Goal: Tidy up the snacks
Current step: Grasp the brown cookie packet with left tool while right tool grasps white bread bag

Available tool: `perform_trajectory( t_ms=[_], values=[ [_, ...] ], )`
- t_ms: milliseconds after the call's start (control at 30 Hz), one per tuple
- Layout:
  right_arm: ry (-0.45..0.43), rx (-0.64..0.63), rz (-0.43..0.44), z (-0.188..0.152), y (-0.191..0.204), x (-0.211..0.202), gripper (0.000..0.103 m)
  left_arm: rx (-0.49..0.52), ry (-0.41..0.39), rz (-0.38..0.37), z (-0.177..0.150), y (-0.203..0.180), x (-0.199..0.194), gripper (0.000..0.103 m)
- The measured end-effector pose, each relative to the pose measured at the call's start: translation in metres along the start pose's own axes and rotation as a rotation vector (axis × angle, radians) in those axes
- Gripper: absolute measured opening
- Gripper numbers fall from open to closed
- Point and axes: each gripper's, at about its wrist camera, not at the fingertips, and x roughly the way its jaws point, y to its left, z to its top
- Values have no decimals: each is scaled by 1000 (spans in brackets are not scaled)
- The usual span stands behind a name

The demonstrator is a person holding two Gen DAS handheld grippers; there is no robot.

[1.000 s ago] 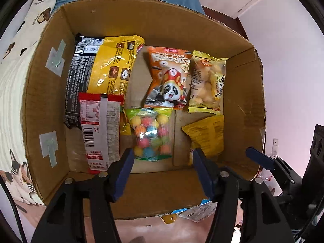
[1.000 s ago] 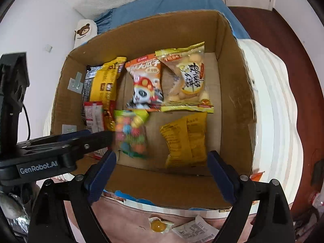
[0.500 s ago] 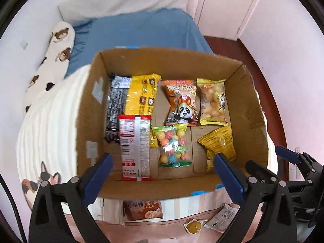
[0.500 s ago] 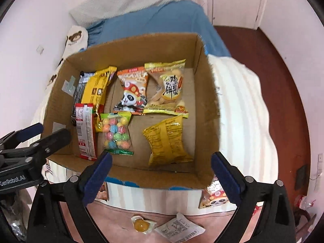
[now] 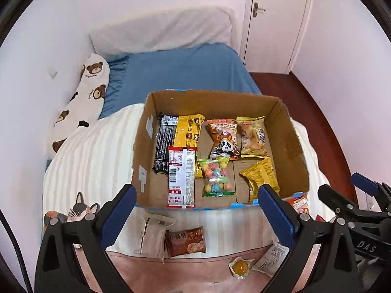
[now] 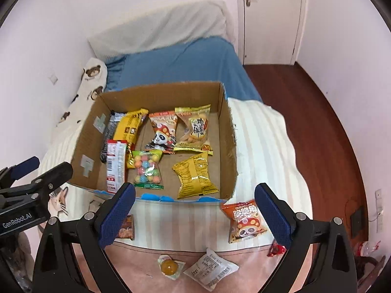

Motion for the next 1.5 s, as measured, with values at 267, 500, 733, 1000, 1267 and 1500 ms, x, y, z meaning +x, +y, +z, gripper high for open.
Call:
perform_trajectory(
  t_ms=[267,500,733,1000,1267,1500],
  values=[
    [-99,-1,14,-10,7,-57,100,4,-88,-4,-13,1,-48,102],
    [-71,36,96,-29,10,-69,100,-30,-79,-10,-29,13,-60,102],
    [110,152,170,-77,-12,-8,100,-58,90,41,-74,45,-3,101],
    [377,323,188,-151,-47,89,86,199,314,112,-123,37,97,101],
    [499,403,157,-188,-63,141,70,657,387,145,-141,-17,169,101],
    [517,407,147,-193,-59,154,73,853,421,151,-154,-41,203,92]
  ],
)
